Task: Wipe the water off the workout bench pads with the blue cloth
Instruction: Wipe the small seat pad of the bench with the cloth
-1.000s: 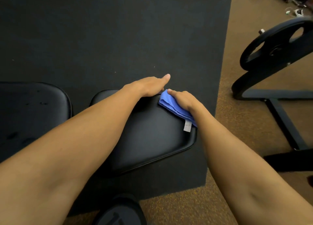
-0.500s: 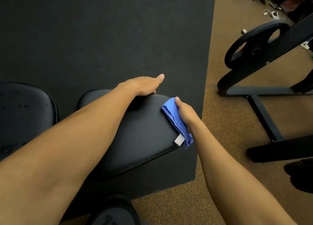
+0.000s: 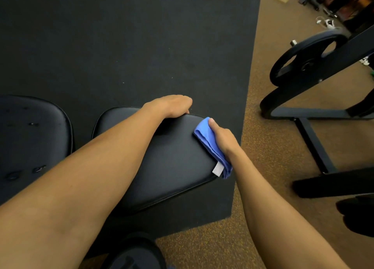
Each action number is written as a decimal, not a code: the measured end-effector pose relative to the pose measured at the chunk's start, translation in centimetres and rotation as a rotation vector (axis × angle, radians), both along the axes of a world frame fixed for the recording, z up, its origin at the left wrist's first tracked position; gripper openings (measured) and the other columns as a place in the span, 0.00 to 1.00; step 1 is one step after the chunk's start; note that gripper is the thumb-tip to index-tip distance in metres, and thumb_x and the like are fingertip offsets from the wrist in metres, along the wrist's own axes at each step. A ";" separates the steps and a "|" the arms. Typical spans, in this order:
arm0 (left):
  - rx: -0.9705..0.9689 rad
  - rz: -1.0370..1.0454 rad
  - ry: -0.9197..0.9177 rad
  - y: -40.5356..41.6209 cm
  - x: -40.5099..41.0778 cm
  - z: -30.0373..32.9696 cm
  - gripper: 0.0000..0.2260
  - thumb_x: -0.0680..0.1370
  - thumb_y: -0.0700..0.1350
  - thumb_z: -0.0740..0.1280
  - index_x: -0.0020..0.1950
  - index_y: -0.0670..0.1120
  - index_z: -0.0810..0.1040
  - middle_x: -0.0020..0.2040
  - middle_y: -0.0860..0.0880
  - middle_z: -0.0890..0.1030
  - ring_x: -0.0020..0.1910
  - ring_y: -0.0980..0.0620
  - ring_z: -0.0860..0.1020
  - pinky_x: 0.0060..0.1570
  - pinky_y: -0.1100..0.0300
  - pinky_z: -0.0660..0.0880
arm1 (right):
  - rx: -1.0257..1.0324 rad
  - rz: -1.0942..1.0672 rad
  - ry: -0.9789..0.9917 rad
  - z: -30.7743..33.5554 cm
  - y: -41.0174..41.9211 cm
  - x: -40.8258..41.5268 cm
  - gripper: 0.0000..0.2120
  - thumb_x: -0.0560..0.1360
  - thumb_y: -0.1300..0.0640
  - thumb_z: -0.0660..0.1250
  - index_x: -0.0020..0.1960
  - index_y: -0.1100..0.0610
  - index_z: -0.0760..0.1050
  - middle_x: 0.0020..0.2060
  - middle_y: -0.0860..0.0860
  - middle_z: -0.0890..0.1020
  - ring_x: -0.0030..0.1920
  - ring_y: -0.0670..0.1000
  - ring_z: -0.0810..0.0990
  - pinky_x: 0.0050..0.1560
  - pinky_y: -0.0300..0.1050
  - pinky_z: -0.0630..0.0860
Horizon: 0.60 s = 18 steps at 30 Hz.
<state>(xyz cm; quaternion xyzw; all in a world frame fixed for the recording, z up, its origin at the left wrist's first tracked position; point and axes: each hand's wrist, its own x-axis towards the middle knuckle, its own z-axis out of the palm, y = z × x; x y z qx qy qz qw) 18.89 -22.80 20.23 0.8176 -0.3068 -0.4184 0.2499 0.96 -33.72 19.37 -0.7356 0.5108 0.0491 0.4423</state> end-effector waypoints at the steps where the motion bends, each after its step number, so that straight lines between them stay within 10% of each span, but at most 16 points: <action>1: 0.004 -0.004 0.011 0.1 0.1 0.0 0.25 0.73 0.54 0.49 0.44 0.57 0.87 0.54 0.55 0.84 0.54 0.50 0.80 0.66 0.46 0.71 | 0.002 -0.042 -0.012 -0.1 0.5 -0.8 0.26 0.79 0.33 0.57 0.49 0.55 0.79 0.54 0.54 0.82 0.51 0.53 0.81 0.60 0.52 0.76; 5: 0.013 -0.018 0.033 0.3 0.1 0.3 0.25 0.71 0.53 0.49 0.44 0.57 0.87 0.52 0.54 0.85 0.53 0.49 0.81 0.65 0.46 0.72 | -0.038 -0.202 -0.060 -0.6 2.5 -2.9 0.23 0.81 0.36 0.55 0.41 0.53 0.73 0.50 0.53 0.78 0.51 0.56 0.78 0.61 0.54 0.74; 18: 0.029 -0.019 0.012 0.5 0.4 0.3 0.24 0.69 0.53 0.50 0.45 0.60 0.86 0.55 0.55 0.84 0.55 0.48 0.79 0.66 0.45 0.70 | -0.116 -0.182 0.041 -0.8 1.4 -0.7 0.34 0.80 0.35 0.50 0.70 0.61 0.72 0.68 0.58 0.76 0.61 0.58 0.76 0.54 0.48 0.67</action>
